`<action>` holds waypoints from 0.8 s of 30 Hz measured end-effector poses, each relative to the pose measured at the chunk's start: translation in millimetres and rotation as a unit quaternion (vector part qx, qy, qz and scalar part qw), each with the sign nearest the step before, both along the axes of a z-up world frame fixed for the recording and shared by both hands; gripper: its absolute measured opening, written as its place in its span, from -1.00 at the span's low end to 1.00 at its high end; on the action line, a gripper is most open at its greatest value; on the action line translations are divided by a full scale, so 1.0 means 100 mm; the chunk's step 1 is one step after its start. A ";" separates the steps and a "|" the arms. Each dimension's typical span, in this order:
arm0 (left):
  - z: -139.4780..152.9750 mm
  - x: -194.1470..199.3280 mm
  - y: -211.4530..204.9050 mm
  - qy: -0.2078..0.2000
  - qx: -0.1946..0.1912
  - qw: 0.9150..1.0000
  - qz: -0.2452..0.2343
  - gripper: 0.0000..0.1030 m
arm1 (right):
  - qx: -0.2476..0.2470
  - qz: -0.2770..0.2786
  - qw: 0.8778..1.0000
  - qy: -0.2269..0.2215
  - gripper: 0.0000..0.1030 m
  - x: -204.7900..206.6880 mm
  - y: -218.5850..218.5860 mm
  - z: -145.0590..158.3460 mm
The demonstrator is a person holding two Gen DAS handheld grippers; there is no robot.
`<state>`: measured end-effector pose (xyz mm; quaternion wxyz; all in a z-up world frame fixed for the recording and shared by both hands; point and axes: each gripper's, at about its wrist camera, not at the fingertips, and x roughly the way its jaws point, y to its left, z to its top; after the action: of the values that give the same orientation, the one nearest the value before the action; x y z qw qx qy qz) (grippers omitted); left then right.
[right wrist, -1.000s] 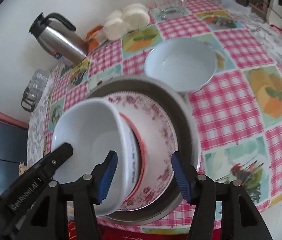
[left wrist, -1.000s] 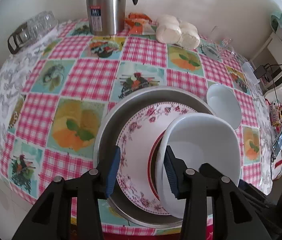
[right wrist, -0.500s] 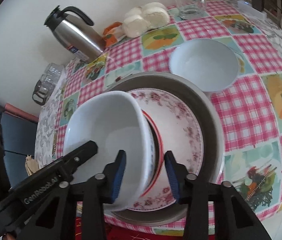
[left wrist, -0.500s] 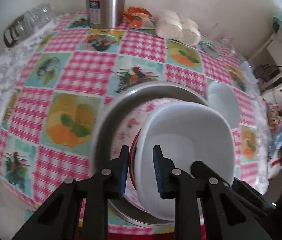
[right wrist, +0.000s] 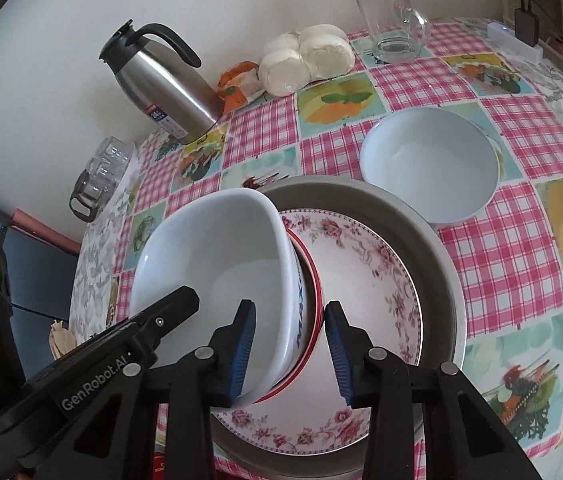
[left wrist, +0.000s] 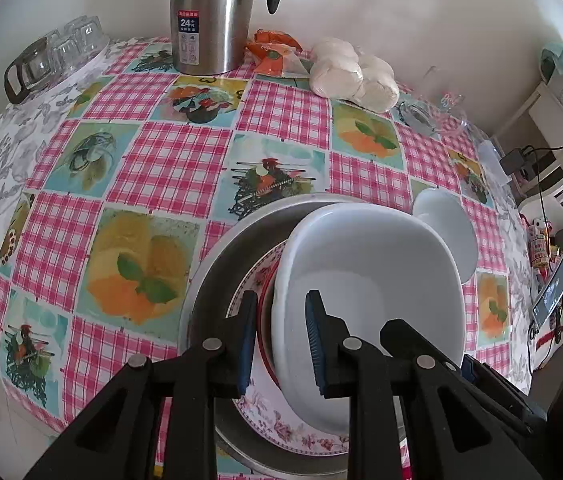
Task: Organize plates and bowls
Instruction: 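Lower the white square bowl into the basin onto the red-rimmed bowl, then open both grippers and release the white square bowl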
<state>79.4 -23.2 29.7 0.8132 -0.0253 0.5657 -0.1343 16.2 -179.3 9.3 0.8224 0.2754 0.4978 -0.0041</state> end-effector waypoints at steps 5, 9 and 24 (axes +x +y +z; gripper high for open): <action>-0.01 0.02 0.02 0.004 -0.008 1.000 0.001 -0.54 | -0.008 0.002 1.000 0.001 -0.23 0.01 0.02 0.01; 0.03 0.01 0.04 -0.009 0.006 1.000 0.008 -0.50 | -0.010 0.002 1.000 0.003 -0.24 0.00 0.02 0.00; 0.18 -0.06 0.08 -0.039 0.012 0.999 0.019 -0.46 | -0.024 -0.011 1.000 -0.004 0.18 -0.06 -0.07 0.08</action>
<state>73.4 -15.0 47.8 0.8374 -0.0207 0.5345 -0.1126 9.9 -186.2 17.1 0.8304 0.2612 0.4916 -0.0237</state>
